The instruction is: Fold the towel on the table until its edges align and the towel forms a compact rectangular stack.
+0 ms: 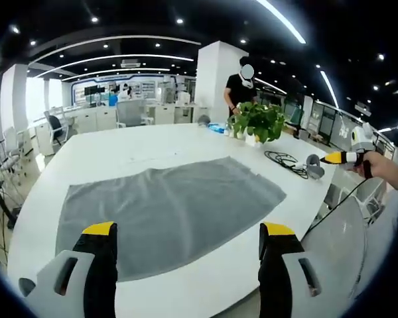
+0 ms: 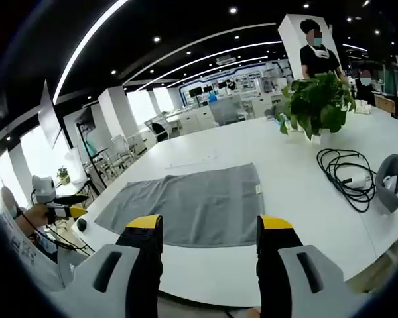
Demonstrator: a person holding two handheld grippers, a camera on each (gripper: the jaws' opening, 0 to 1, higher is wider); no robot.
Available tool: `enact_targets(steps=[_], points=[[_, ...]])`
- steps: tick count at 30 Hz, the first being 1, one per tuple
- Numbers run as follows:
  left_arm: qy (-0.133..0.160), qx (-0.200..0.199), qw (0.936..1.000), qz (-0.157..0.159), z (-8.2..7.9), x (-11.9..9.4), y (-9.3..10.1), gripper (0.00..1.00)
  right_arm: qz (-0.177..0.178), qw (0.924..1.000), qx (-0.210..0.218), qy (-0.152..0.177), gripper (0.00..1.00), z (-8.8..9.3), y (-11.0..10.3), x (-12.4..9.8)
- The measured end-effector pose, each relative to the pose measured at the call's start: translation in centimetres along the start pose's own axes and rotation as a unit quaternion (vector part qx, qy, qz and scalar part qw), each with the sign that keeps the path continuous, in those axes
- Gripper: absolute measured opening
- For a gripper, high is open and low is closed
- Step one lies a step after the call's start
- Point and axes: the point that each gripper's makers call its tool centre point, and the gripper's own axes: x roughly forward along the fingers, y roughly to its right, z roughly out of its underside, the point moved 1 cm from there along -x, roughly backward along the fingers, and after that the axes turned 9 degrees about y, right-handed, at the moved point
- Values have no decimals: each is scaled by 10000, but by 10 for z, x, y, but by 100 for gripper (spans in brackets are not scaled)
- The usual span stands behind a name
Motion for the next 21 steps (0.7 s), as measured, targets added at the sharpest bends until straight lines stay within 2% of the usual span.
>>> enact_targets(steps=[21], points=[[13,-13,10000,98,-1,2,3,91,8,10000,7,3,56,-1,-1,-2]])
